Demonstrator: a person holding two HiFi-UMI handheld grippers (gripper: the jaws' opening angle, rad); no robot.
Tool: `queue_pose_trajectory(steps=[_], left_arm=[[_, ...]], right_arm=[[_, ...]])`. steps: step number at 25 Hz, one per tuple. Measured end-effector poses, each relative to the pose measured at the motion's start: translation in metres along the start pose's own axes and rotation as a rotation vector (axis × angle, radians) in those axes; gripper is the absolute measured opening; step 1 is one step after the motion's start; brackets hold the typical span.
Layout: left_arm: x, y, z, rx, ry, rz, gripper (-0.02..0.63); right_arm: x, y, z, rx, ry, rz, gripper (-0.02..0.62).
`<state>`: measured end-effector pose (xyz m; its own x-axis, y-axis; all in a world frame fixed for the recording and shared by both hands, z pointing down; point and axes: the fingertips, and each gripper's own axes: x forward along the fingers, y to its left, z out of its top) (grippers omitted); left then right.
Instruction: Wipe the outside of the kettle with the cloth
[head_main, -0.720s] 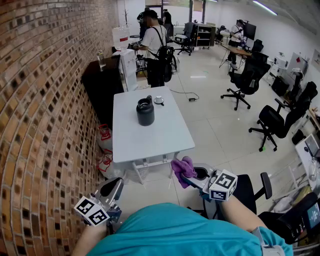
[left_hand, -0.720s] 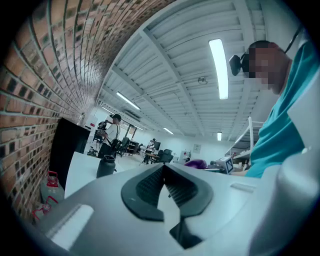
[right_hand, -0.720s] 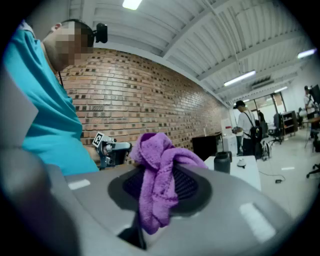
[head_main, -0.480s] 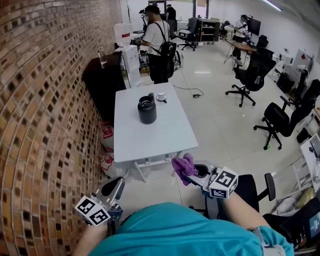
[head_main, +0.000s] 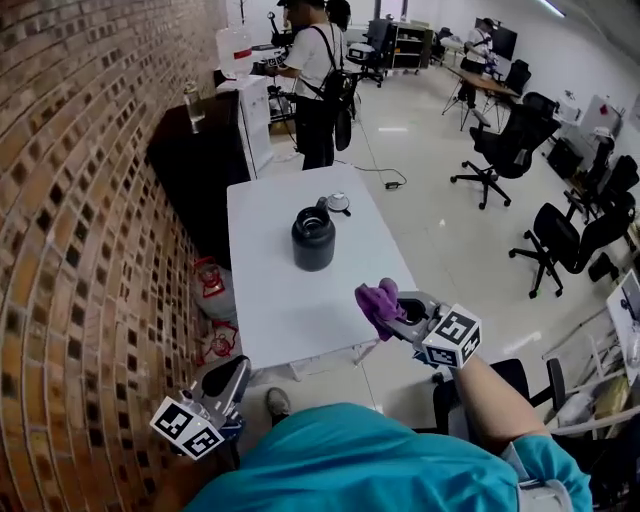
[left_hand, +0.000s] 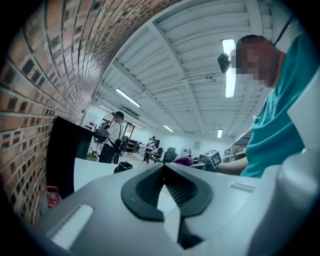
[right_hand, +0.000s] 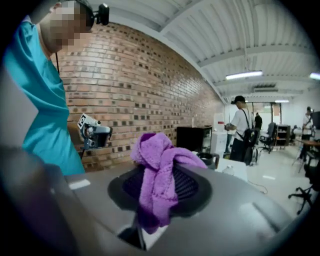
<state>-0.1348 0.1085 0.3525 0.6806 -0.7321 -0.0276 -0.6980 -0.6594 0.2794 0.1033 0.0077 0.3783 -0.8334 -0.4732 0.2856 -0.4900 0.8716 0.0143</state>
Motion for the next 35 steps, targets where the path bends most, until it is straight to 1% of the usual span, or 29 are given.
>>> queue_pose_trajectory(steps=[1,4,6,9,11,12,14,17,19,21,24,25,27,33,35], left_arm=[[0.007,0.021,0.004,-0.001,0.010,-0.017,0.002],[0.035,0.077,0.020,-0.036,0.035,-0.068,0.002],[0.055,0.107,0.027,-0.048,0.061,-0.096,0.002],[0.081,0.139,0.031,-0.067,0.099,-0.111,0.002],[0.098,0.155,0.031,-0.089,0.112,-0.100,0.002],[0.107,0.162,0.032,-0.096,0.118,-0.087,0.002],[0.120,0.173,0.034,-0.099,0.134,-0.046,0.002],[0.132,0.181,0.031,-0.117,0.136,0.041,0.002],[0.138,0.181,0.027,-0.138,0.137,0.089,0.002],[0.139,0.179,0.018,-0.150,0.170,0.130,0.002],[0.146,0.177,0.007,-0.160,0.207,0.156,0.002],[0.149,0.176,0.004,-0.161,0.214,0.157,0.002],[0.155,0.174,0.000,-0.160,0.226,0.153,0.002],[0.162,0.179,-0.003,-0.174,0.245,0.143,0.002],[0.164,0.178,-0.006,-0.180,0.253,0.136,0.002]], right_arm=[[0.018,-0.018,0.002,0.013,0.021,-0.016,0.091],[0.061,-0.073,0.008,0.077,0.068,-0.055,0.091],[0.084,-0.110,0.005,0.082,0.122,-0.087,0.091],[0.112,-0.157,-0.011,0.086,0.196,-0.119,0.091],[0.128,-0.188,-0.020,0.079,0.219,-0.119,0.091],[0.137,-0.204,-0.023,0.060,0.232,-0.112,0.091],[0.160,-0.229,-0.031,-0.006,0.264,-0.077,0.091],[0.192,-0.255,-0.046,-0.127,0.308,0.004,0.091],[0.209,-0.266,-0.055,-0.222,0.337,0.071,0.091],[0.223,-0.264,-0.065,-0.323,0.363,0.155,0.091],[0.236,-0.255,-0.080,-0.451,0.384,0.262,0.091],[0.237,-0.254,-0.084,-0.470,0.384,0.281,0.091],[0.239,-0.257,-0.093,-0.474,0.386,0.294,0.091],[0.253,-0.257,-0.134,-0.490,0.442,0.300,0.092],[0.258,-0.257,-0.151,-0.499,0.476,0.301,0.092]])
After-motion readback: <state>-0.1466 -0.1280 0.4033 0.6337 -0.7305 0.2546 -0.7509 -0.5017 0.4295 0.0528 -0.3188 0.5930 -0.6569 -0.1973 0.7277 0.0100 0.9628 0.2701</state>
